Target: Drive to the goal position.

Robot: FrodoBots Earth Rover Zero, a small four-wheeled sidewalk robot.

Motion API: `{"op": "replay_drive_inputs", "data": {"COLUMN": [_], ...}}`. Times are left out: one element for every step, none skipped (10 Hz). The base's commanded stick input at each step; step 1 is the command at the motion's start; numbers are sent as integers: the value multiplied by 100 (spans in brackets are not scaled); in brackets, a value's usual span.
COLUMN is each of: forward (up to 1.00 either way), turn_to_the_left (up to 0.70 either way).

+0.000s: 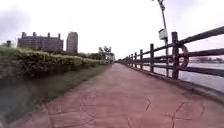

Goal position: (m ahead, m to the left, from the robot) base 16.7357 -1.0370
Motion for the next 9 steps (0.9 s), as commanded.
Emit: {"op": "replay_drive_inputs", "data": {"forward": [100, 100, 100, 100, 82, 23, 0, 0, 0], "turn_to_the_left": [0, 0, 0, 0, 0, 0, 0, 0, 0]}}
